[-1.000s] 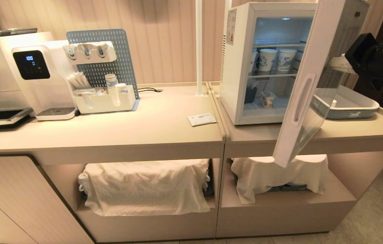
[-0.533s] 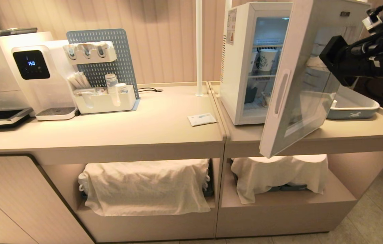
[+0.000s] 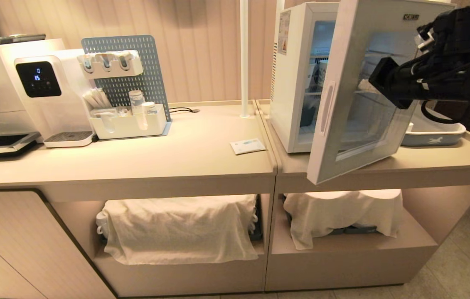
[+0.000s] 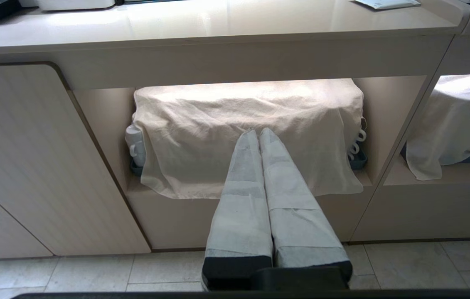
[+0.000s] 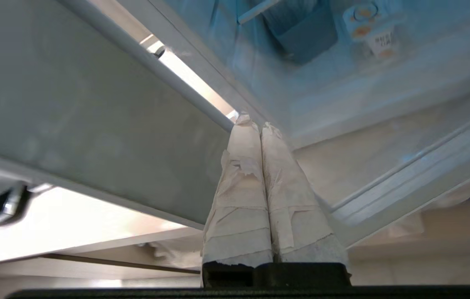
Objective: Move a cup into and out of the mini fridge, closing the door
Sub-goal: Close the freezer door
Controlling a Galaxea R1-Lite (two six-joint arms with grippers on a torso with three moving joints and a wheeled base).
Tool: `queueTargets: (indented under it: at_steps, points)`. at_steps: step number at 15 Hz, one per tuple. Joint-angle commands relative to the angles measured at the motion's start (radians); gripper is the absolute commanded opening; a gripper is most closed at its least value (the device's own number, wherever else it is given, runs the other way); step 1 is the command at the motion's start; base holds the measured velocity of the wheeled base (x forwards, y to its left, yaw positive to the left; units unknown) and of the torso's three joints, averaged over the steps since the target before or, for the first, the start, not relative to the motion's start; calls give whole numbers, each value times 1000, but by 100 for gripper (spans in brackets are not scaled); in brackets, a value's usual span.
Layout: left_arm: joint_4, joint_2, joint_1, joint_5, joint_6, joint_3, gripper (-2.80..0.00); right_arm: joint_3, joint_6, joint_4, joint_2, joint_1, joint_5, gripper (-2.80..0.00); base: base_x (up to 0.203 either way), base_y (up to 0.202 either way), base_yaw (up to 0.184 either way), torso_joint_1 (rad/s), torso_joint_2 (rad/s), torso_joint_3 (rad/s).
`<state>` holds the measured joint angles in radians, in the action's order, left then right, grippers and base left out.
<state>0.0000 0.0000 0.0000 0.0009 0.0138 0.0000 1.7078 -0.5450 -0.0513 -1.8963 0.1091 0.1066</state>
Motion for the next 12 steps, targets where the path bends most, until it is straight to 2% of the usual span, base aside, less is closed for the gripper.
queueTargets:
  at_steps: [1,5,8,12]
  points:
    - [0,0,0,1,0,0,-280,39,27,14,-63,5,2,-280,0,0,0,0,0,0]
    - [0,0,0,1,0,0,-280,117,96,69,-157,12,68,-280,0,0,0,0,0,0]
    - [0,0,0,1,0,0,-280,170,147,83,-214,25,70,-280,0,0,0,0,0,0]
    - [0,0,0,1,0,0,-280,173,230,128,-236,34,71,-280,0,0,0,0,0,0]
